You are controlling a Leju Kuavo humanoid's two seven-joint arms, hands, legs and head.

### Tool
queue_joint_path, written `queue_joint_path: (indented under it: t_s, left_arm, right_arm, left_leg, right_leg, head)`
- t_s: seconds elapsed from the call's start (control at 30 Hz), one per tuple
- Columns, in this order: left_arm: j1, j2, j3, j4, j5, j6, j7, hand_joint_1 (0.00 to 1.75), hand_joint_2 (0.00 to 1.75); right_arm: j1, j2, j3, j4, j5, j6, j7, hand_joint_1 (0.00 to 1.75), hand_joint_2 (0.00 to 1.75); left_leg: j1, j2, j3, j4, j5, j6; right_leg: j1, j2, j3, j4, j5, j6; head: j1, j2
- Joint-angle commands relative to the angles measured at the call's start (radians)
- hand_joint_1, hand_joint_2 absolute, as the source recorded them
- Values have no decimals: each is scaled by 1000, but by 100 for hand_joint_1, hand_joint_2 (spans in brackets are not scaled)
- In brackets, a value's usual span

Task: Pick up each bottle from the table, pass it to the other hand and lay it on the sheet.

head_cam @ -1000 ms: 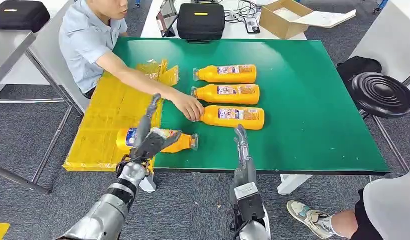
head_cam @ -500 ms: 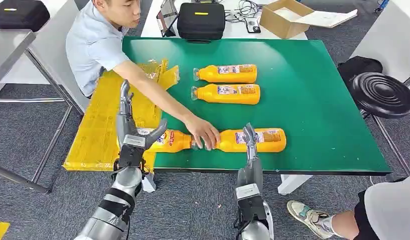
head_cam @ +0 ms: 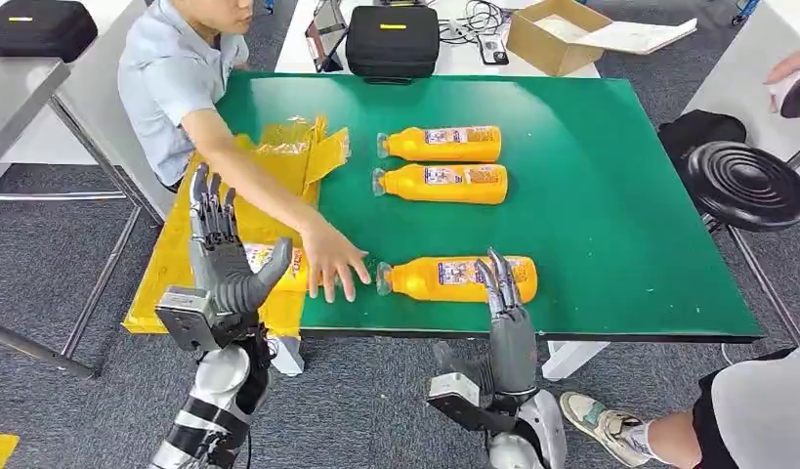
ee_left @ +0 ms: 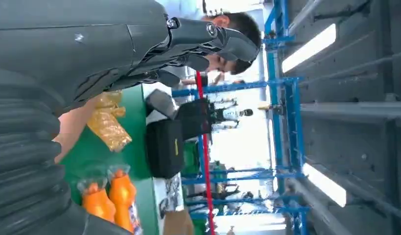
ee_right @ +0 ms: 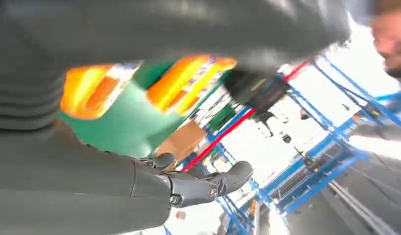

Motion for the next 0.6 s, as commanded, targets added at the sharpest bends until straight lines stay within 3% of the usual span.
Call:
queue_joint_path:
  t_s: [0.03,0.1,0.3,0.6]
  left_arm:
    - [115,36,-77,-194,5,60,-36,0,175]
    - [98,33,-95,-165,-58,143,-55,0,175]
    - [43,21,-129,-91,-48,168,-44,0,175]
    - [3,14,-157,-57,-18,152,-29,0,175]
  right_arm:
    - [-201,-138,-147,411,212,-22,113,0,175]
    - [-272,-138,-157,541,222,1,111,0,175]
    - [-370,-116,-184,740,216,3,98,0,175]
    - [-482,-120,-173,861,263,32,120,0,175]
  left_leg:
    - [1,4,6,-1,-2,0]
    - [1,2,5,-1,-1,0]
    - [0,0,5,-1,0,-1]
    - [0,2,5,1,-1,0]
  right_leg:
    - [1,3,6,-3,0,-1]
    - [1,1,5,-2,0,-1]
    - [0,-1,5,-2,0,-1]
    - [1,1,4,0,0,-1]
  head:
    - [0,0]
    - [0,0]
    - [0,0]
    - [0,0]
